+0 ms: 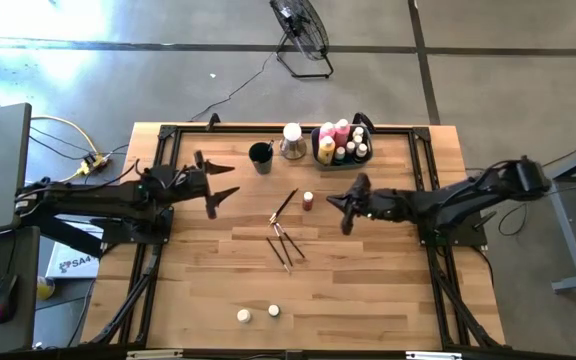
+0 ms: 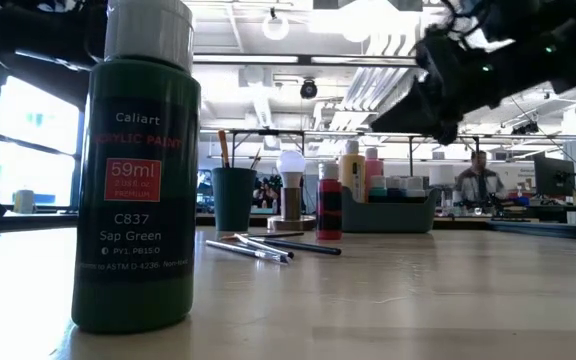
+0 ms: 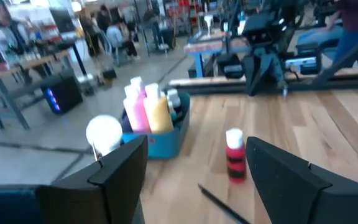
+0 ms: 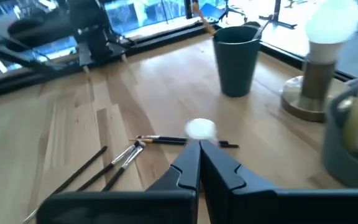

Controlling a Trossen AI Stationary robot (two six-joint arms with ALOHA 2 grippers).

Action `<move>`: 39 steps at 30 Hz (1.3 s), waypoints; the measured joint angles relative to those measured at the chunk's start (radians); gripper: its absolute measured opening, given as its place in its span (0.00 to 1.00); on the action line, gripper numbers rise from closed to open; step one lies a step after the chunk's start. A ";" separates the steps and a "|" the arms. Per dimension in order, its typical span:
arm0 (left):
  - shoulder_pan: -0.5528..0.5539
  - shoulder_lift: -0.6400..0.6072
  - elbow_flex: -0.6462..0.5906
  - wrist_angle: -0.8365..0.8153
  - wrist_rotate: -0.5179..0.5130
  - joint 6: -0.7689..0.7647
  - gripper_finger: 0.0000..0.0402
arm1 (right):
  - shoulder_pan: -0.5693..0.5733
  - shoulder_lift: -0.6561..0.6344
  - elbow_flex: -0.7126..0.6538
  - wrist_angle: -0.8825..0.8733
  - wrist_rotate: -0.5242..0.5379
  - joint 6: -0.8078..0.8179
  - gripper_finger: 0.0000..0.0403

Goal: Pick & Place Paint Supplies
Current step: Put the small red paint bottle into the blue bin

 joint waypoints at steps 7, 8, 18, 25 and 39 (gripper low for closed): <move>0.000 -0.018 0.000 -0.093 -0.005 -0.017 0.66 | 0.033 0.211 0.114 0.000 0.018 -0.042 0.01; 0.000 -0.018 0.000 -0.098 -0.005 -0.018 0.66 | 0.032 0.231 0.114 -0.001 -0.002 -0.042 0.01; 0.000 -0.018 0.000 -0.132 -0.005 -0.042 0.66 | 0.032 0.311 0.114 0.020 -0.049 0.106 0.06; 0.000 -0.018 0.000 -0.132 -0.005 -0.041 0.66 | 0.032 0.310 0.114 0.053 -0.050 0.028 0.35; 0.000 -0.018 0.000 -0.135 -0.006 -0.040 0.66 | -0.015 0.310 0.114 0.091 0.029 -0.001 0.70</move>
